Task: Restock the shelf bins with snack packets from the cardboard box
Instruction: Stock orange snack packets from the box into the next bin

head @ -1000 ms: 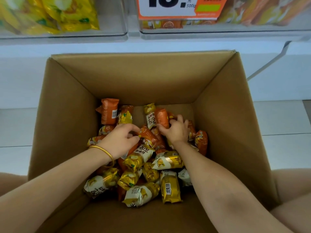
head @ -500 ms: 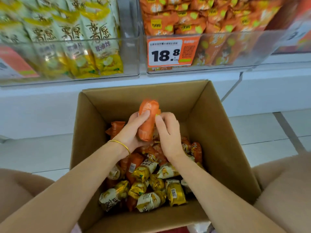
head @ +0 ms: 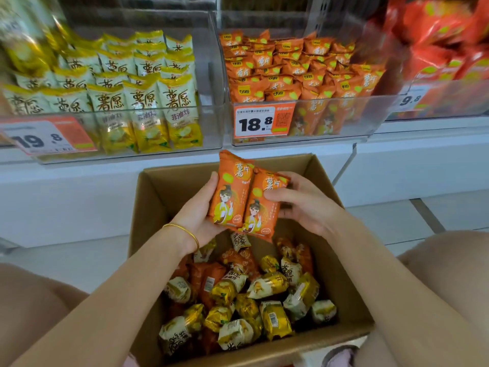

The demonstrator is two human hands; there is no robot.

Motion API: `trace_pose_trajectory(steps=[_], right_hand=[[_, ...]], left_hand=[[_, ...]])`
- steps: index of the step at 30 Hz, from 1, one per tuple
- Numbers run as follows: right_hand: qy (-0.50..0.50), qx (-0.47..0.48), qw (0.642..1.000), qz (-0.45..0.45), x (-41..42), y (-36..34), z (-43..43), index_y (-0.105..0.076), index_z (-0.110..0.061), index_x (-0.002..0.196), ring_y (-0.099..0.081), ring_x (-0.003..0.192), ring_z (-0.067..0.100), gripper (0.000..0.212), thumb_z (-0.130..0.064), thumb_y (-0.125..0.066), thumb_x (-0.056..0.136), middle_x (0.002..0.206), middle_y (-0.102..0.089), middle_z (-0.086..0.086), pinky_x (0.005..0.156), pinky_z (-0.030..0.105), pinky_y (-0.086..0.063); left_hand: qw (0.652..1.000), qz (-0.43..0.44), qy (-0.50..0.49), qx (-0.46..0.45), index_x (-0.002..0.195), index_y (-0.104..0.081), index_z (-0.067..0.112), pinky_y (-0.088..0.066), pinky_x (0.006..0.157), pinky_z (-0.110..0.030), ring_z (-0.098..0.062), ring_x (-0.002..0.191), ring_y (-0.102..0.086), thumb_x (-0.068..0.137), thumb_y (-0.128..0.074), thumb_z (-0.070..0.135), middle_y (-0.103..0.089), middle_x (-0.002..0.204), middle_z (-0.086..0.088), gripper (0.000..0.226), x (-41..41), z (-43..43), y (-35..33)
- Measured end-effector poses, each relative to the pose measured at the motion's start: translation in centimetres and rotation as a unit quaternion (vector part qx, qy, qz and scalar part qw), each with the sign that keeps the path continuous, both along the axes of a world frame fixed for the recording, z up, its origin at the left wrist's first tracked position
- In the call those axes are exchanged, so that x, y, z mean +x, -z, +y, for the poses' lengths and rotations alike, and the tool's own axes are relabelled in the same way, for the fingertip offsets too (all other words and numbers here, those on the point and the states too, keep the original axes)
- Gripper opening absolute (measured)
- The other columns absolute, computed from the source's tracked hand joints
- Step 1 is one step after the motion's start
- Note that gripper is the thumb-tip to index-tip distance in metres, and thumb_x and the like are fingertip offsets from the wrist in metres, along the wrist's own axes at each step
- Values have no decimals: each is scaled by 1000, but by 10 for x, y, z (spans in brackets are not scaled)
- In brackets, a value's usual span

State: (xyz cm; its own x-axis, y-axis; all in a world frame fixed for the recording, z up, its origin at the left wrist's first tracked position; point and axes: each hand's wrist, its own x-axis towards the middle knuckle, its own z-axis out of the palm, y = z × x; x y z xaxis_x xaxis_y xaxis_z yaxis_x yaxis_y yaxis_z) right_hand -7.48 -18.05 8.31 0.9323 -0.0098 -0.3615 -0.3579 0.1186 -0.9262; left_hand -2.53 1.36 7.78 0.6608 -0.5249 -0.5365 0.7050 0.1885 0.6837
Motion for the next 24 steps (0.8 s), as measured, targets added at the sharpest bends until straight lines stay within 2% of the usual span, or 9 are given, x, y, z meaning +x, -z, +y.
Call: trace_pose_trajectory(steps=[3,6,8,12,14,16,19,21,24], right_hand=[[-41,22,998,-33,-5,-24,-7,-50,-11,129,-67,99,22,68,-13,-73,65,113,-66,8,77,37,-57],[-78,16,995,-64,-11,-44,-13,-55,-15,116,-68,94,18,51,-11,-71,67,102,-69,1,76,35,-57],[-77,22,993,-88,-13,-57,-19,-56,-18,111,-67,94,16,45,-11,-70,69,102,-68,0,78,36,-57],[-107,-14,986,-124,-14,-86,-44,-58,-23,113,-66,99,16,46,-11,-71,70,107,-65,-1,82,36,-56],[-126,-59,982,-130,-13,-100,-64,-55,-22,121,-64,105,18,62,-19,-79,64,117,-63,3,85,37,-54],[-112,-66,983,-133,-12,-115,-88,-51,-17,128,-64,106,19,77,-24,-79,57,124,-60,9,84,38,-54],[-82,-86,977,-179,-12,-139,-123,-59,-19,110,-65,91,11,59,-22,-78,54,101,-67,-6,76,30,-56],[-66,-144,963,-218,-12,-157,-146,-61,-19,99,-64,88,7,48,-22,-81,55,98,-65,-13,74,24,-53],[-27,-275,930,-242,-8,-182,-184,-58,-20,92,-60,96,2,50,-21,-90,53,117,-53,-16,79,18,-51]], left_hand=[[995,-82,-18,61,116,-61,17,-51,90,-40,-23,101,-66,96,-42,49,-71,109,-8,43,4,-5,-11],[980,-169,-11,102,103,-62,20,-56,69,-31,-17,83,-71,94,-41,52,-73,96,-4,40,4,-10,-32],[972,-207,26,105,101,-63,25,-55,74,-35,-18,86,-71,84,-45,56,-74,98,-3,40,0,-15,-47],[930,-344,45,120,100,-57,29,-54,78,-31,-10,88,-67,83,-56,35,-67,105,-1,18,-7,-44,-72],[916,-381,43,123,98,-57,31,-53,81,-31,-5,87,-65,78,-56,43,-65,101,6,24,-4,-69,-85],[901,-407,58,135,99,-56,36,-49,93,-35,-6,98,-61,80,-53,51,-62,106,11,24,1,-97,-99],[887,-439,77,120,98,-52,41,-48,93,-24,-4,102,-57,96,-44,42,-58,107,17,9,10,-141,-123],[861,-485,83,126,100,-52,39,-44,80,-6,1,99,-53,99,-41,35,-52,104,20,12,15,-169,-142],[780,-592,90,184,132,-50,20,-29,82,4,-1,112,-43,101,-40,25,-45,119,13,33,29,-203,-162]])
